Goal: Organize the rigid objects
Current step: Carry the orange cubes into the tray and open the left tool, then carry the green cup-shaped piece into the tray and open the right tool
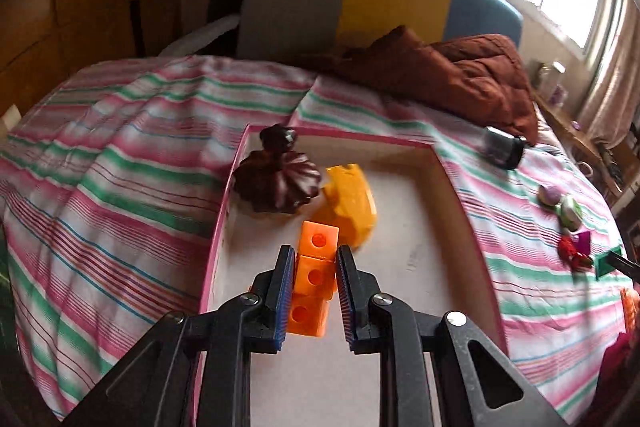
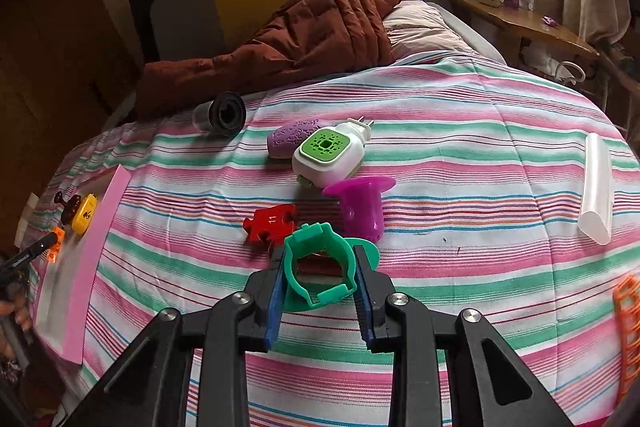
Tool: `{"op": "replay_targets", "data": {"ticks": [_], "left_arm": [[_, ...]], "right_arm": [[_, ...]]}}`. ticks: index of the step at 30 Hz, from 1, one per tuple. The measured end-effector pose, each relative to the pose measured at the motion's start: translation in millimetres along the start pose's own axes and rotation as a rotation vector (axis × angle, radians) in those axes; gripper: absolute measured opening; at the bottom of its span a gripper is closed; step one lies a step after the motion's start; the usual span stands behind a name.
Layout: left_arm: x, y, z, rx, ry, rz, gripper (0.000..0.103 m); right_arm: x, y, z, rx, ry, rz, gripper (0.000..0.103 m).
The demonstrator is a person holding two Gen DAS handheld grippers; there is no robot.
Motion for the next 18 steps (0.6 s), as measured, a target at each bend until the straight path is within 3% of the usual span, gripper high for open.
{"op": "replay_targets", "data": {"ticks": [4,6,7,13,18], "left_arm": [[2,-4,-14,0.026,-0.061,0.02,0.021],[2,-4,-19,0.038,-0.061,0.033,0.033],[2,-3,-19,0.041,-0.062,0.042,0.033],[15,17,5,0.011,0.016,0.148,0.038],[12,31,20,0.0,0.03,0.104,0.039]], "right_arm": [[1,-1,0,-0.004,-0.007,0.002,0.031],[3,-1,0,-0.004,-0.012,0.012,0.031],[5,-1,0,-0.005,-0.015,0.02,0.031],[17,1,0,-0.005,-0.04,0.067,0.031],[31,6,-4,0.021,-0.062,0.104,0.031]]}}
Point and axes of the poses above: each gripper's, at about its wrist camera, not at the fingertips, and z roughly against the way its jaws point, x to its left, y to its underside, the point moved 2 cm from there along -z, roughly the way its jaws point, and after that the axes turned 9 degrees about -y, right-handed, at the moved point
